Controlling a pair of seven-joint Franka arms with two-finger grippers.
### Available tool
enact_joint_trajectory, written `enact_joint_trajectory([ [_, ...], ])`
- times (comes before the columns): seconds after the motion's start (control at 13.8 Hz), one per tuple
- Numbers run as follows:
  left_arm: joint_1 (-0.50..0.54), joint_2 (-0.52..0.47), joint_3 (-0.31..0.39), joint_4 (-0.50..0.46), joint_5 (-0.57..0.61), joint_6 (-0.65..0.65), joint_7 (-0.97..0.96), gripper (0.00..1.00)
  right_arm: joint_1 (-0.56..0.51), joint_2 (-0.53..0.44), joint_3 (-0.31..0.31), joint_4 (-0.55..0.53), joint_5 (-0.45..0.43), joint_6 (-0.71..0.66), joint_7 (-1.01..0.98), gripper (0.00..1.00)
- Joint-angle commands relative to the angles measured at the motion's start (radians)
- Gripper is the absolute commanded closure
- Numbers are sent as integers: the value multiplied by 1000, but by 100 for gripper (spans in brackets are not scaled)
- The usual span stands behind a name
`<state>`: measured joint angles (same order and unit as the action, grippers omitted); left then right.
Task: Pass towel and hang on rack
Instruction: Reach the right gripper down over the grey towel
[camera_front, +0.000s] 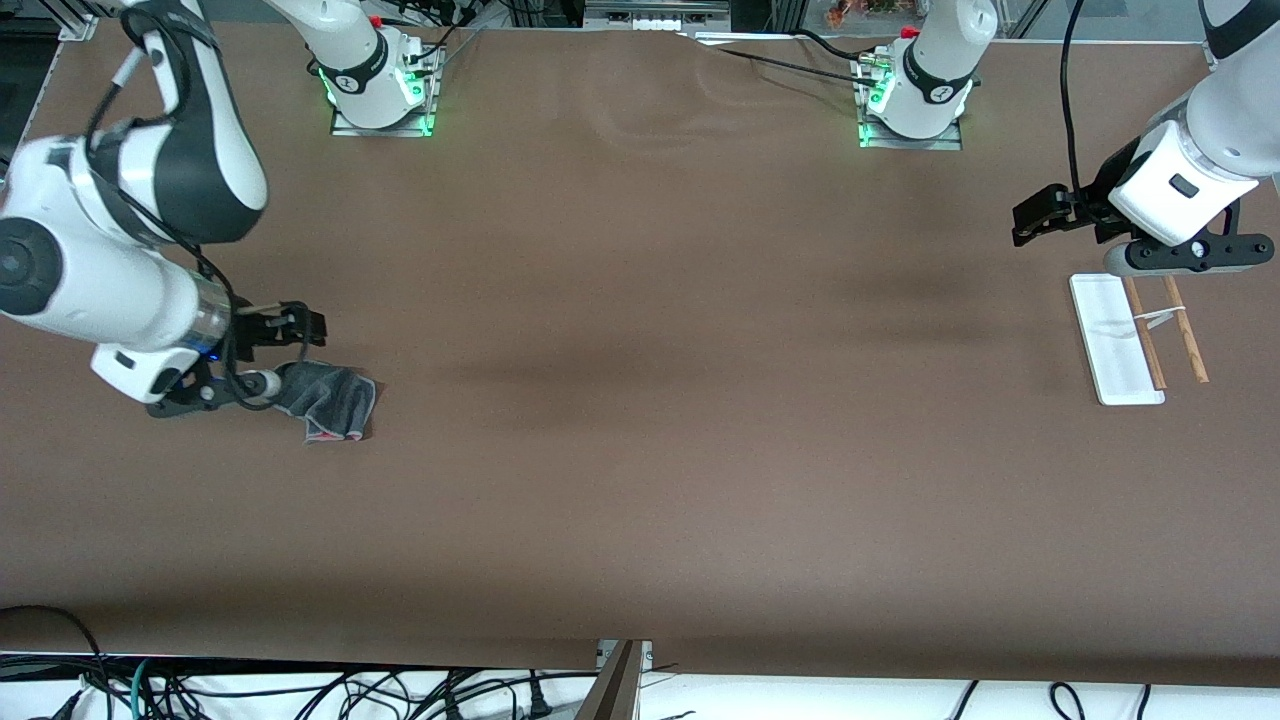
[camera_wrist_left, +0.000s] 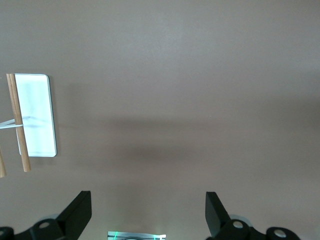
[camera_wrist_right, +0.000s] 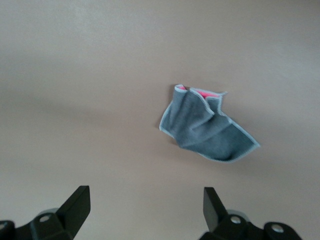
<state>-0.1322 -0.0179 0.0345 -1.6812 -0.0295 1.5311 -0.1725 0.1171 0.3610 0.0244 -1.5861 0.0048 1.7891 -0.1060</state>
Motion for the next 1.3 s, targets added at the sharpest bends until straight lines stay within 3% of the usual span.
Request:
enact_joint_trajectory([
  [0.0,3,12,-1,26,-18,-14,15,0,4,79,-3,14,11,45,6,0],
  [0.65,3,12,1,28,-18,-16,15,0,24,251,-3,-6,11,223,6,0],
  [1.23,-1,12,-2,28,-13,-12,5,0,26,325,-3,-14,-5,245,3,0],
])
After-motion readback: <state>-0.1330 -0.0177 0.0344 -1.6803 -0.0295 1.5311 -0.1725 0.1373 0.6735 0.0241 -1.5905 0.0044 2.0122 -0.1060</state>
